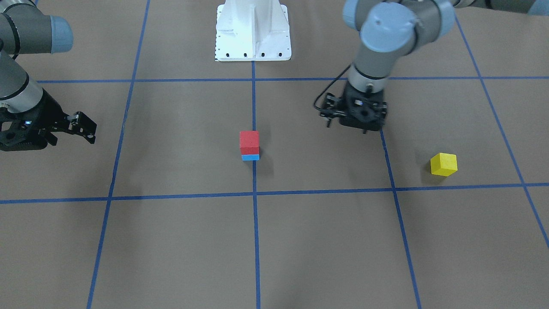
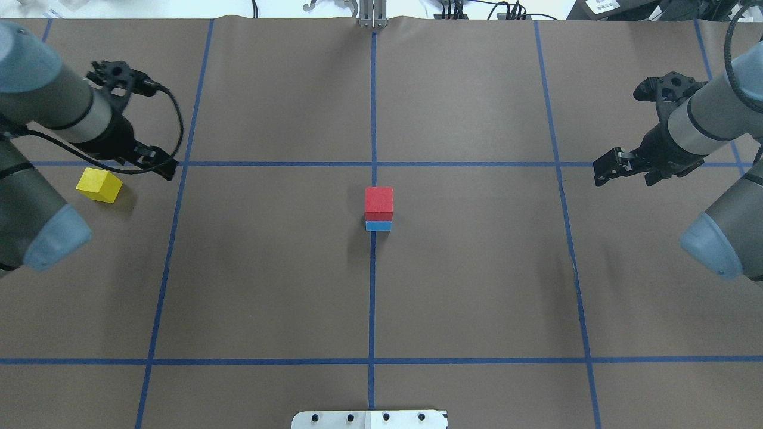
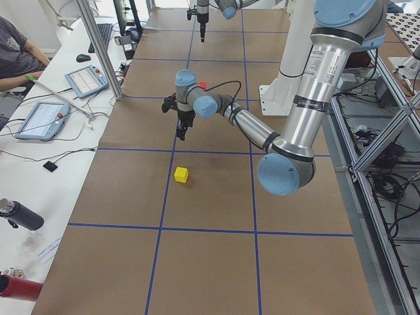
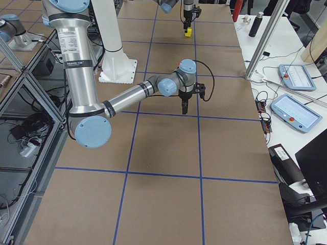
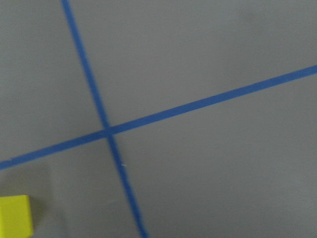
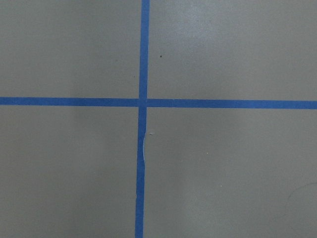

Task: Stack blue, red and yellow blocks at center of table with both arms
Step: 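Lower the left gripper onto the yellow cube and grasp it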

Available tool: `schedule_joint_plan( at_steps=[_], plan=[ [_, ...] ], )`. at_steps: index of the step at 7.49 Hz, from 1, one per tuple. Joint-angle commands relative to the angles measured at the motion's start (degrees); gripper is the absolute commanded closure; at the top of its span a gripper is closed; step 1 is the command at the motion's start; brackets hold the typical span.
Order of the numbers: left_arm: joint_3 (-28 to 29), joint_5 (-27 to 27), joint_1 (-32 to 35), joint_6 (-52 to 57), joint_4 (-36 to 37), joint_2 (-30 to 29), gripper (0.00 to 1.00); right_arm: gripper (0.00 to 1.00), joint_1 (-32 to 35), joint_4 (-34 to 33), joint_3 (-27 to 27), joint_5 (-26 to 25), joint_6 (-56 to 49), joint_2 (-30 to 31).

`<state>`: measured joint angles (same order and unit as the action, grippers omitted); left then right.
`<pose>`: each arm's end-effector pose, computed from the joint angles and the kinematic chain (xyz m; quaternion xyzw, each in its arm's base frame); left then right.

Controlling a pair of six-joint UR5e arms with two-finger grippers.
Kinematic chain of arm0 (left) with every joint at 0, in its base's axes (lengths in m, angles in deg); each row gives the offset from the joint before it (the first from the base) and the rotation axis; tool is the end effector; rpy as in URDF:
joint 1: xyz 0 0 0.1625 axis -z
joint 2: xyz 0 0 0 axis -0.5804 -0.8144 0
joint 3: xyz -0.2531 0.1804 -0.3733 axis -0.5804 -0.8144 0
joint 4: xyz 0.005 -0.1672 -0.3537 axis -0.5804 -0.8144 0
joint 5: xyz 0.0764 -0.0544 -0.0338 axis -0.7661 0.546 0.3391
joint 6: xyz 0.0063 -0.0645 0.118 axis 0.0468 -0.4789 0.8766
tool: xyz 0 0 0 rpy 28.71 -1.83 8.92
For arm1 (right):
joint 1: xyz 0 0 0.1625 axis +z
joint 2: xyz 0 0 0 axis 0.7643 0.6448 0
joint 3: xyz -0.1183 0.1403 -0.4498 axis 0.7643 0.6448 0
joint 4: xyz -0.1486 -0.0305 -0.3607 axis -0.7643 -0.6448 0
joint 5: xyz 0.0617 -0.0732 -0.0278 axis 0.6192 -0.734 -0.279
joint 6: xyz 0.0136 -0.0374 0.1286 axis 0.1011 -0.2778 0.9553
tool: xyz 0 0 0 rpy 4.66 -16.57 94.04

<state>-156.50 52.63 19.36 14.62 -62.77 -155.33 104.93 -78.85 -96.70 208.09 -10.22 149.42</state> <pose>0.2967 -0.5309 0.5094 0.1115 0.3679 0.1471 0.9113 -0.2647 -0.4807 0.5236 0.0228 -0.3854 0.0015 0.9224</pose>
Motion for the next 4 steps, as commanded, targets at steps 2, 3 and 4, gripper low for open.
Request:
schedule_joint_plan(
  at_steps=[2, 3, 4],
  plan=[
    [13.91, 3.00, 4.76, 10.32, -11.66, 2.37, 0.00, 0.00, 0.03, 1.15, -0.40, -0.09, 0.26, 0.64],
    [15.15, 3.09, 4.75, 10.84, -11.93, 2.28, 0.00, 0.00, 0.03, 1.15, -0.40, -0.09, 0.26, 0.64],
    [15.60, 3.09, 4.75, 11.72, -12.71, 2.89, 0.00, 0.00, 0.03, 1.15, -0.40, -0.09, 0.35, 0.64]
  ],
)
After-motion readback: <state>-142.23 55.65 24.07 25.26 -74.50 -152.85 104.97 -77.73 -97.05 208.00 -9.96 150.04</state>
